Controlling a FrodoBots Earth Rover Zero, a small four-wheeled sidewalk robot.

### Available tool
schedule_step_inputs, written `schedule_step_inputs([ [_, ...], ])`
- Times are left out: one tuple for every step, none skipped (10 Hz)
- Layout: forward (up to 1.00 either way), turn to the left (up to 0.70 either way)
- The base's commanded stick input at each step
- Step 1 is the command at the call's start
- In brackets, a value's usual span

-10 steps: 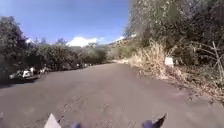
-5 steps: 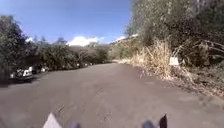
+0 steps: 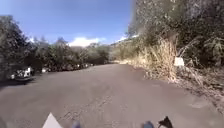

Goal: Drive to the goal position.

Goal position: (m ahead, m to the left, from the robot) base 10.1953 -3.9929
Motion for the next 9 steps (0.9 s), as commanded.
schedule_step_inputs([
  [0.5, 0.0],
  [0.5, 0.0],
  [0.5, 0.0],
  [0.5, 0.0],
  [0.5, 0.0],
  [0.5, 0.0],
  [0.5, 0.0],
  [0.5, 0.0],
  [0.5, 0.0],
])
